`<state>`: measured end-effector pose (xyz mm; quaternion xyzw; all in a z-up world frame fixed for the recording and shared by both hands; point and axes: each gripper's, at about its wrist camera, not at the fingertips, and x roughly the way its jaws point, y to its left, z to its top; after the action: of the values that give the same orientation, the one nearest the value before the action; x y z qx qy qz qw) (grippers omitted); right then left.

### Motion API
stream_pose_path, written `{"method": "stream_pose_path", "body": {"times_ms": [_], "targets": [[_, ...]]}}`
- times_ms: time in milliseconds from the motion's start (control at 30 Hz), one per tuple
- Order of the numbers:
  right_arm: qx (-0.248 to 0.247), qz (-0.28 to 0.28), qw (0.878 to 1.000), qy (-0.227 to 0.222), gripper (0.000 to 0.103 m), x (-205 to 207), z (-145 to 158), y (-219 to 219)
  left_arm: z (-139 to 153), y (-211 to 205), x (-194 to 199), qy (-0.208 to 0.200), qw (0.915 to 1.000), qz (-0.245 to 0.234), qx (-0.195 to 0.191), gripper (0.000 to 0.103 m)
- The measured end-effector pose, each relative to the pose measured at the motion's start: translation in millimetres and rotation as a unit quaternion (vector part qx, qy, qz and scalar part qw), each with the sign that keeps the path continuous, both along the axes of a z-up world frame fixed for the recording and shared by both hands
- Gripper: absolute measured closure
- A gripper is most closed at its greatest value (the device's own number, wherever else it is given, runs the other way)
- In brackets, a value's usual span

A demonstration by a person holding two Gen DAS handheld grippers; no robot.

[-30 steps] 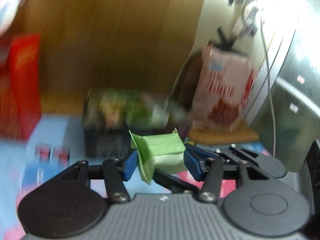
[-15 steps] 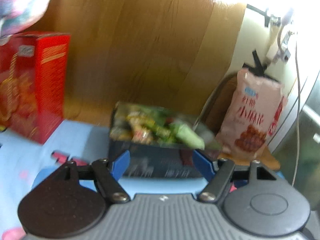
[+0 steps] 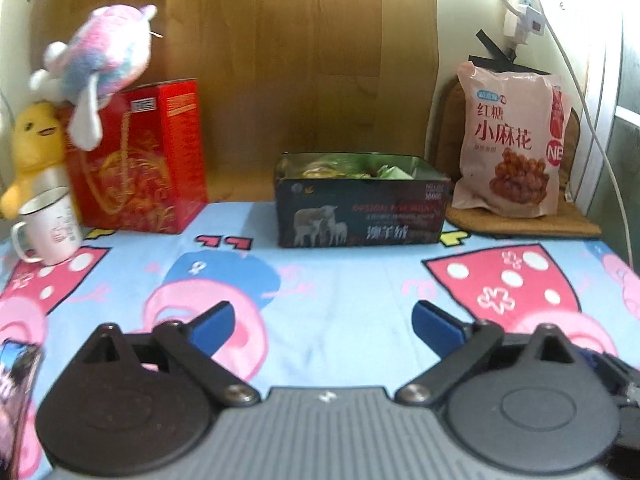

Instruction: Organize snacks

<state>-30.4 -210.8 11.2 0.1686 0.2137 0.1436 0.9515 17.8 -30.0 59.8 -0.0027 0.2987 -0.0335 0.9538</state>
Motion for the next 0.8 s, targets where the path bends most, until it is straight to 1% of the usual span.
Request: {"method": "stream_pose_path", "body": {"times_ms": [67,167,267,367,600,733,800], "targets": [[-0.014,-0.003,1.000,-0.001,0.000,-9,-4,5,0,1,-12,-0.003,1.0000,0.006,0.007,0.000],[-0.035,0.000,0.999,0.004,0.000,-21,-8,10,-1,1,-26,-0.005,0.9995,0.019,0.022,0.000],[-0.046,0.004,0.999,0.002,0.000,-34,-7,15,-3,2,-37,-0.004,0.9991,0.033,0.026,0.000],[-0.057,0.017,0.998,0.015,0.000,-39,-6,19,-5,2,-43,0.001,0.9988,0.038,0.030,0.000],[-0.024,0.030,0.999,0.038,0.000,-46,-5,16,-8,-1,-51,-0.001,0.9971,0.052,0.056,0.000],[-0.017,0.027,0.999,0.036,0.000,-49,-2,15,-5,-1,-56,-0.014,0.9962,0.056,0.065,0.000],[-0.011,0.023,0.999,0.035,0.000,-50,0,13,-3,-1,-57,-0.019,0.9963,0.055,0.063,0.000]]}}
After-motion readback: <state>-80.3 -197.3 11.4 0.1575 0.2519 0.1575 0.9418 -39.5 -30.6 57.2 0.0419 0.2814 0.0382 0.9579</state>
